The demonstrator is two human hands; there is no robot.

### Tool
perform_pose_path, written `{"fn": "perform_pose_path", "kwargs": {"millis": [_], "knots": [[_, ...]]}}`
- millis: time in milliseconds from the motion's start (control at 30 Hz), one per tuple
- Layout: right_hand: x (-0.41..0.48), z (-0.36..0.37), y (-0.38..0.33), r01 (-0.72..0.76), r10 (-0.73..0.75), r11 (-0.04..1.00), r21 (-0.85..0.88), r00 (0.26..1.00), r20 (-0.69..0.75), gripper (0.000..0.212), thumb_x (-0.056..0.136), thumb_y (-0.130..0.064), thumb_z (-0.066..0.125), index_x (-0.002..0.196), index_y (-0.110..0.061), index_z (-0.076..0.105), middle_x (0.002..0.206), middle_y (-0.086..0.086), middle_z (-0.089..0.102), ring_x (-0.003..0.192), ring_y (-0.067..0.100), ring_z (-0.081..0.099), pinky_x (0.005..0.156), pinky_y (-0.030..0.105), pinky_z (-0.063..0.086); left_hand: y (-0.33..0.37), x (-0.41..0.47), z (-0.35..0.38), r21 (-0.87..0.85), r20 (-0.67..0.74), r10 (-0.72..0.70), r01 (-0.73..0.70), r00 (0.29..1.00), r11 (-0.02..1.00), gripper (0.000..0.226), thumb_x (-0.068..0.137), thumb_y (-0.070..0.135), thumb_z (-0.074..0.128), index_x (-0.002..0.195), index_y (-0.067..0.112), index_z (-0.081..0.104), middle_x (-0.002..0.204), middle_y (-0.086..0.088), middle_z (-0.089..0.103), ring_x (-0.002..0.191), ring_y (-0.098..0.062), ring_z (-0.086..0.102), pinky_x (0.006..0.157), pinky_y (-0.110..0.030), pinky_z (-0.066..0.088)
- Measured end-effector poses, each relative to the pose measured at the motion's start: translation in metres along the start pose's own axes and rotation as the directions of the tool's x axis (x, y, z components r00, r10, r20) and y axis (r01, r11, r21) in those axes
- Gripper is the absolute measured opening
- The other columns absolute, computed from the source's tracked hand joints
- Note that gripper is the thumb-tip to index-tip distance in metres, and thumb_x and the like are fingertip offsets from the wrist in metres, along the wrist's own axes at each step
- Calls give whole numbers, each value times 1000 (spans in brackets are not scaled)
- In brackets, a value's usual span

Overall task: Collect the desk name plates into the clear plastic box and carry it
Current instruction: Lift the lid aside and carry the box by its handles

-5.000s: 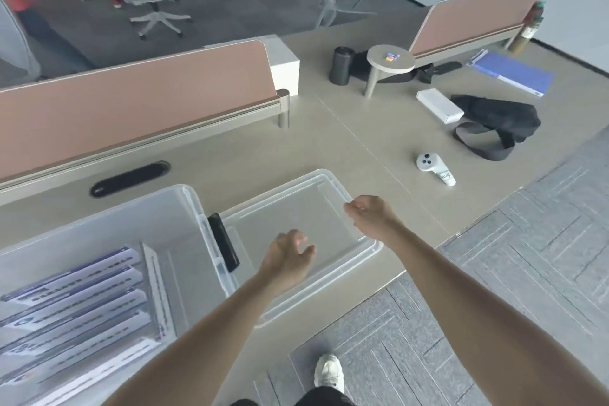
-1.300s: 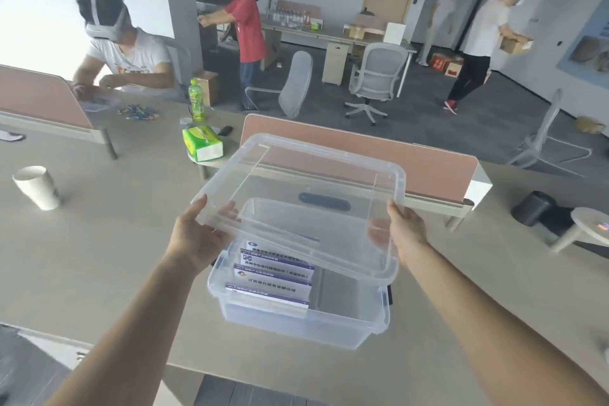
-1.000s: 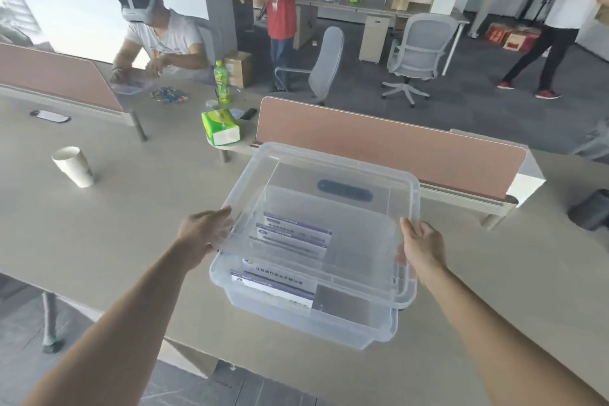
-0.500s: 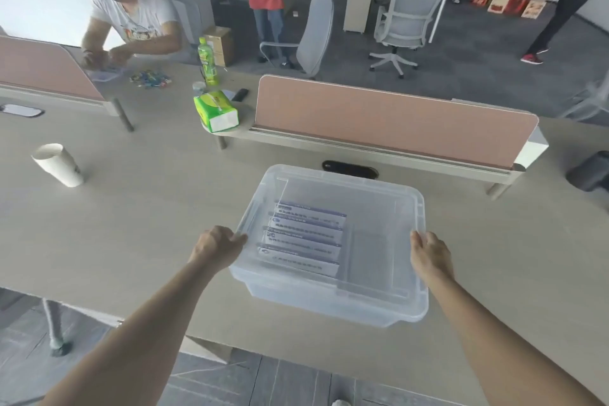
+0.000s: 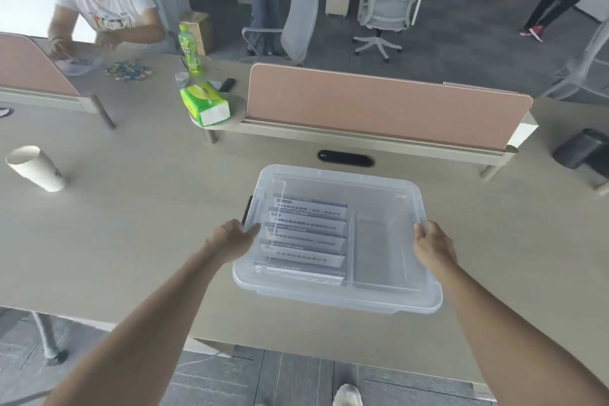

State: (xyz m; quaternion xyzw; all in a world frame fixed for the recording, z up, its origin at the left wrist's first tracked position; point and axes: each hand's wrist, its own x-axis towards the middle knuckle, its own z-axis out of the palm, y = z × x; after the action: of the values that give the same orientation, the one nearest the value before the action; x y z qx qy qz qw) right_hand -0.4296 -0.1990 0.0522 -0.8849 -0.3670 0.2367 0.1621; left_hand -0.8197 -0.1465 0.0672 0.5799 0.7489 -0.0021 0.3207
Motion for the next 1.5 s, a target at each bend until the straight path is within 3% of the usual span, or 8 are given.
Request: {"fn": "perform_pose_path", "kwargs": {"millis": [167,333,500,767,900,1100,1300,1500], "knots": [[6,0,2,-43,42,999,30,999,25,54,100,-45,35,130,-3,52,131,27,55,118,41,54,92,40,43,12,7,15,-37,-83,-37,34,996,999,59,102,50,23,131,8,52,129,-21,58,117,-39,55,99,-45,43],[11,5,2,-82,80,994,77,996,36,63,101,-48,26,129,0,54,132,26,55,120,40,53,96,41,41,-3,32,27,-221,-96,-168,144,981,965,103,70,87,13,101,5,67,105,-23,68,99,-41,63,91,-47,50],[19,6,0,-92,88,991,94,995,39,64,104,-44,18,131,1,54,134,26,55,124,40,51,101,42,39,11,26,26,-197,-98,-134,112,986,974,80,88,71,18,120,8,57,123,-23,60,113,-42,56,96,-48,44],[22,11,10,-110,112,987,118,994,-6,56,93,-61,30,87,-17,63,100,14,66,92,34,61,80,40,49,17,26,23,-239,-197,-180,131,964,962,55,79,63,35,97,21,66,97,-15,67,92,-37,61,84,-42,51],[21,10,10,-138,144,986,88,987,-68,54,91,-67,36,92,-22,67,114,12,58,112,36,51,95,43,42,22,30,26,-341,-304,-186,75,934,937,48,77,52,46,119,30,57,117,-15,59,114,-40,50,95,-46,43],[26,13,15,-283,269,920,270,959,87,81,77,-81,40,104,-6,53,91,10,60,77,30,58,68,38,49,21,38,24,-596,42,-354,308,934,741,81,75,69,56,127,8,58,110,-17,58,96,-34,58,81,-39,45],[21,8,11,-156,159,981,120,987,-17,69,89,-69,38,107,-6,60,100,12,64,81,30,59,69,36,49,25,27,15,-347,-195,-266,187,944,919,58,71,64,52,96,12,58,84,-13,67,74,-31,63,64,-34,48],[10,12,-4,-106,99,991,-87,992,-76,52,100,-50,33,120,-4,46,119,18,60,105,39,61,78,44,47,46,20,22,-176,-263,-206,163,943,971,37,97,41,40,105,6,35,101,-22,59,102,-43,59,77,-43,42]]}}
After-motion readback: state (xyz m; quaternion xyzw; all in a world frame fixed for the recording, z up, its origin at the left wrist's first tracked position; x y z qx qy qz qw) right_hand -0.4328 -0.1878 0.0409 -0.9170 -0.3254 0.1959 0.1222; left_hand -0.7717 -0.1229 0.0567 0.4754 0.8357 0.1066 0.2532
